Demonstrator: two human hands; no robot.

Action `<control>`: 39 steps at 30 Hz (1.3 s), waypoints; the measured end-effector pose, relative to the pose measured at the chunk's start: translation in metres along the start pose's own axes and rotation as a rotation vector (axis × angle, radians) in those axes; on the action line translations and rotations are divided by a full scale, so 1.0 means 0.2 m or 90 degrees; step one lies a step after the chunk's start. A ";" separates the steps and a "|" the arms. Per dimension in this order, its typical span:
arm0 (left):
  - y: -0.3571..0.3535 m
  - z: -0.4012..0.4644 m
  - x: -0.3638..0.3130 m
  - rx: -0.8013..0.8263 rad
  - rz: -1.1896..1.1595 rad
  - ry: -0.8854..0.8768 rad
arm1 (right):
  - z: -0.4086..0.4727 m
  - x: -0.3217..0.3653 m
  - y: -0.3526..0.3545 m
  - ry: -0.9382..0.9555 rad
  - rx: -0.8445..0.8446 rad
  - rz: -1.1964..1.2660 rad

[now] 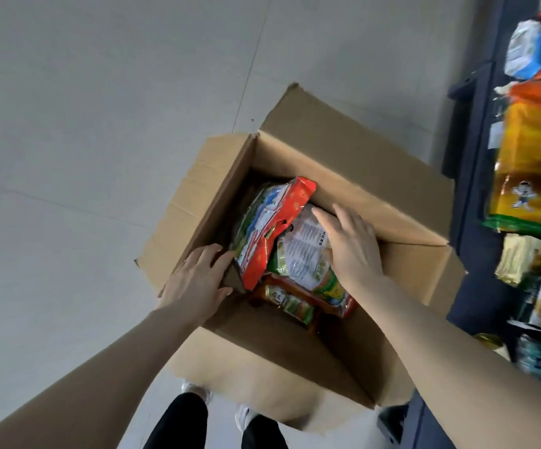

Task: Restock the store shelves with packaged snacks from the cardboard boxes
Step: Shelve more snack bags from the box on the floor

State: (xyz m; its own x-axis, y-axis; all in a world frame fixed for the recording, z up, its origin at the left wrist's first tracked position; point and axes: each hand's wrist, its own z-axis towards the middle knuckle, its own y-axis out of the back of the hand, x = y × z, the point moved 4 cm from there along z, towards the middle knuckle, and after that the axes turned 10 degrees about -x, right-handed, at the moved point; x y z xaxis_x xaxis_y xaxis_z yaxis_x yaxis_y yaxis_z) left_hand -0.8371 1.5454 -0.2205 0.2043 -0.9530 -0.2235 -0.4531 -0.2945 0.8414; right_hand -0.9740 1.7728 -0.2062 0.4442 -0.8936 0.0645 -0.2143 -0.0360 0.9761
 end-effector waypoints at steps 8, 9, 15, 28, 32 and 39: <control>-0.44 0.31 0.05 0.064 -0.089 0.036 | 0.02 -0.07 -0.63 -0.214 0.137 0.042; -0.47 0.34 0.04 0.061 -0.106 0.031 | -0.02 -0.10 -0.70 -0.236 0.170 0.042; -0.61 0.49 -0.02 0.004 -0.188 -0.040 | -0.28 -0.25 -0.99 -0.390 0.275 0.115; -0.62 0.56 -0.17 0.003 -0.252 -0.112 | -0.45 -0.46 -1.02 -0.893 0.044 0.447; -0.49 0.58 -0.24 -0.133 -0.333 -0.052 | -0.45 -0.42 -0.87 -0.874 -0.075 0.432; -0.42 0.67 -0.38 -0.078 -0.070 0.030 | -0.14 -0.14 -0.58 -0.543 -0.097 0.725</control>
State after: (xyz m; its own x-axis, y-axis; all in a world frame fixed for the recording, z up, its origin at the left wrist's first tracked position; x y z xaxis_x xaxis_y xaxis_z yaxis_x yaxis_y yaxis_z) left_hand -0.9310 1.6326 -0.3399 0.2886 -0.9105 -0.2961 -0.3177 -0.3828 0.8675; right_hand -0.9381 1.8141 -0.3152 -0.5648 -0.3951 0.7245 0.0255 0.8691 0.4939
